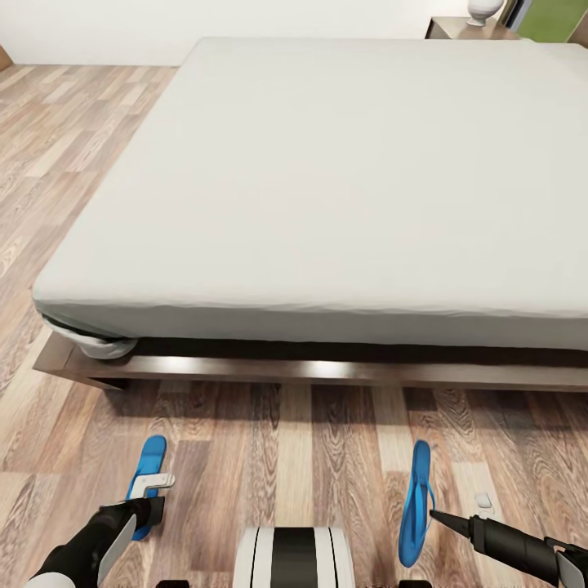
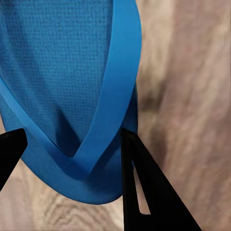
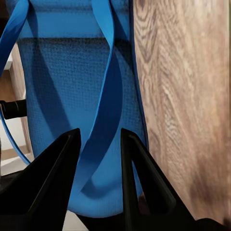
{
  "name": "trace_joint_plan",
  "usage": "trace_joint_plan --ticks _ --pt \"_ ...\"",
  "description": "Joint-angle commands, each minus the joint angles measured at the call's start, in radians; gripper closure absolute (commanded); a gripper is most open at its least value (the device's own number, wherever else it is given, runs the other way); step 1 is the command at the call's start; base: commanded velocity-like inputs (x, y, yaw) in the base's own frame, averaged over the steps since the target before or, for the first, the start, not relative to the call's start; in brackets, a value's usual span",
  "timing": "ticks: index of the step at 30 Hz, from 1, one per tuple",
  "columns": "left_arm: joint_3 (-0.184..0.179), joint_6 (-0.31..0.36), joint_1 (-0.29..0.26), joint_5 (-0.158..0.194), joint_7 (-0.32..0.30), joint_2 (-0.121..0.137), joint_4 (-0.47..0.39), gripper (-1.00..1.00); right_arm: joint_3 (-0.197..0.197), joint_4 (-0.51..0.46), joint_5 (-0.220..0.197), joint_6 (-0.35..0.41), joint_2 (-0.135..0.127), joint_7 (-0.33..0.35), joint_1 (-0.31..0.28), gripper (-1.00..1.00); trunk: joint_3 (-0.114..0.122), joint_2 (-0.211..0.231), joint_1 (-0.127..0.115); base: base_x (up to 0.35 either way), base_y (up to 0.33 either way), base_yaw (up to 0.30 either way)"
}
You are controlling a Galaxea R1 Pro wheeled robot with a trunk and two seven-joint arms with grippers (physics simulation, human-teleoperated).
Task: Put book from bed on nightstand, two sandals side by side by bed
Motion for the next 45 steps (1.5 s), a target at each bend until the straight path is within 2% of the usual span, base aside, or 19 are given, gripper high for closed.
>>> trace_joint_plan --ticks 1,3,39,43,45 --pt "-0.006 0.005 0.000 0.009 0.003 0.001 -0.002 1.00 0.000 0.000 -0.002 0.005 0.000 0.003 0.000 1.00 -0.005 0.000 0.000 0.000 0.000 0.000" --pt "-0.006 0.005 0.000 0.009 0.003 0.002 -0.002 1.00 0.000 0.000 -0.002 0.005 0.000 0.003 0.000 1.00 -0.012 -0.001 0.001 0.000 0.000 0.000" --pt "-0.006 0.005 0.000 0.009 0.003 0.001 -0.002 1.00 0.000 0.000 -0.001 0.005 0.000 0.003 0.000 1.00 -0.012 -0.001 0.001 0.072 0.000 0.000" --pt "-0.006 0.005 0.000 0.009 0.003 0.001 -0.002 1.00 0.000 0.000 -0.001 0.005 0.000 0.003 0.000 1.00 -0.028 -0.002 0.003 0.000 0.000 0.000" --pt "-0.006 0.005 0.000 0.009 0.003 0.001 -0.002 1.00 0.000 0.000 -0.002 0.005 0.000 0.003 0.000 1.00 -0.028 -0.002 0.003 0.000 0.000 0.000"
